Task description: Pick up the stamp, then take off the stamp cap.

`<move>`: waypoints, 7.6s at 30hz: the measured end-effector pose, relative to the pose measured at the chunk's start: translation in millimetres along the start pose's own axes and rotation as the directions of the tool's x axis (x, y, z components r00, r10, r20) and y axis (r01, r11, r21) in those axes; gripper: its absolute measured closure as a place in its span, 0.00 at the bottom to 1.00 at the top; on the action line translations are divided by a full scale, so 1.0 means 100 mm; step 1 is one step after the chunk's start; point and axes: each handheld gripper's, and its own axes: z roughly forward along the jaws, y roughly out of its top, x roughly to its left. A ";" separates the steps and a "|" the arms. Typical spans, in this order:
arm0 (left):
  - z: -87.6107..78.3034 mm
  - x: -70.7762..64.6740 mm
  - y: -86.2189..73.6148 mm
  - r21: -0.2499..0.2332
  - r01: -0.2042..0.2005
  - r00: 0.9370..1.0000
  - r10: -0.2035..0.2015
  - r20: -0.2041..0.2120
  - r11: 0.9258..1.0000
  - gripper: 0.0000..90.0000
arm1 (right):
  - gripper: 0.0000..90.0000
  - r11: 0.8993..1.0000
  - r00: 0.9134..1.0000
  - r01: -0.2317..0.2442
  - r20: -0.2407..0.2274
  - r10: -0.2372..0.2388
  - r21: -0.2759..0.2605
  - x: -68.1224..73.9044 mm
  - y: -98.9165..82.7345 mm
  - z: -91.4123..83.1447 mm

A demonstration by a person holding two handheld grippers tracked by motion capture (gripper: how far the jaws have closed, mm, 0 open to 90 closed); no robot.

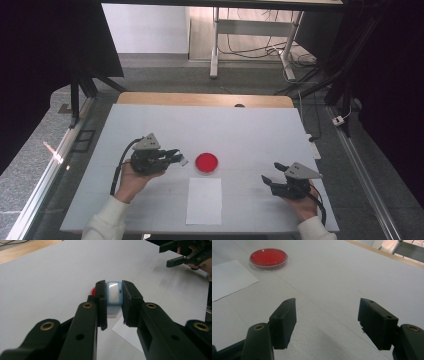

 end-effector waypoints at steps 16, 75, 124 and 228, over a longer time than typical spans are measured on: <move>0.26 -0.17 0.05 -0.006 -0.007 0.998 0.008 0.063 1.000 0.84 | 0.35 1.000 1.000 -0.010 0.002 0.010 -0.009 -0.01 0.01 0.01; 0.46 -0.34 0.06 -0.010 0.001 0.996 0.000 0.088 1.000 0.84 | 0.35 0.999 0.999 0.024 -0.027 -0.025 -0.033 0.32 0.22 0.05; 0.49 -0.35 0.06 -0.015 0.006 0.996 -0.005 0.092 1.000 0.84 | 0.36 0.998 0.994 0.053 -0.094 -0.055 -0.034 0.73 0.34 0.42; 0.60 -0.38 0.05 -0.007 0.012 0.996 -0.011 0.091 1.000 0.84 | 0.70 0.981 0.980 0.193 -0.035 -0.194 -0.032 1.43 0.65 1.01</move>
